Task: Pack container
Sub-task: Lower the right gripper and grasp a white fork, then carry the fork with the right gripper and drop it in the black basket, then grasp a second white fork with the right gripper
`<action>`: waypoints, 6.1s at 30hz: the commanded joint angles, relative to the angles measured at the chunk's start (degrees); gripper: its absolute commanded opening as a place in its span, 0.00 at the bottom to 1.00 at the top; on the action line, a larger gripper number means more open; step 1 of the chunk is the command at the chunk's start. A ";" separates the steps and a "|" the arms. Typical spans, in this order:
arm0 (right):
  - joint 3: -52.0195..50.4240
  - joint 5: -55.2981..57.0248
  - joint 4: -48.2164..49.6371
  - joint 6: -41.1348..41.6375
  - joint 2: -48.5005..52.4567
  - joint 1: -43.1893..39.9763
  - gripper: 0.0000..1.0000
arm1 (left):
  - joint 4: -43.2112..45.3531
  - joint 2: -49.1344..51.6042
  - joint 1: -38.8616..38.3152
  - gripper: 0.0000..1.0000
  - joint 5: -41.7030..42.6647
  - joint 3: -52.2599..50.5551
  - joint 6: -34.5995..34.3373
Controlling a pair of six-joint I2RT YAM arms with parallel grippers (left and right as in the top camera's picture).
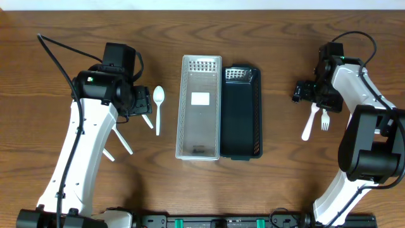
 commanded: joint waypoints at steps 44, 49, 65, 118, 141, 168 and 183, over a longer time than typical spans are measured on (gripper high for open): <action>-0.28 -3.06 4.17 -2.64 6.34 -0.24 0.40 | -0.57 0.46 0.20 0.73 -0.07 0.83 0.33; -0.28 -3.04 4.66 -2.64 6.34 -0.24 0.32 | -0.59 0.46 0.20 0.74 -0.07 0.83 0.33; -0.26 -3.08 4.90 -2.64 6.14 -0.04 0.04 | -0.57 0.46 0.20 0.73 -0.07 0.83 0.33; 25.88 4.04 -17.94 6.40 -16.50 21.22 0.79 | -1.44 0.48 0.20 0.75 -0.09 0.83 0.35; -5.81 -2.19 -1.64 -7.50 -7.76 -8.09 0.99 | -1.42 0.48 0.20 0.76 -0.09 0.83 0.33; -9.40 -4.20 4.15 -7.56 0.85 -8.11 0.69 | -1.49 0.48 0.20 0.76 -0.09 0.83 0.33; -9.38 -4.22 3.98 -6.67 0.85 -8.09 0.31 | -1.49 0.48 0.20 0.76 -0.09 0.83 0.33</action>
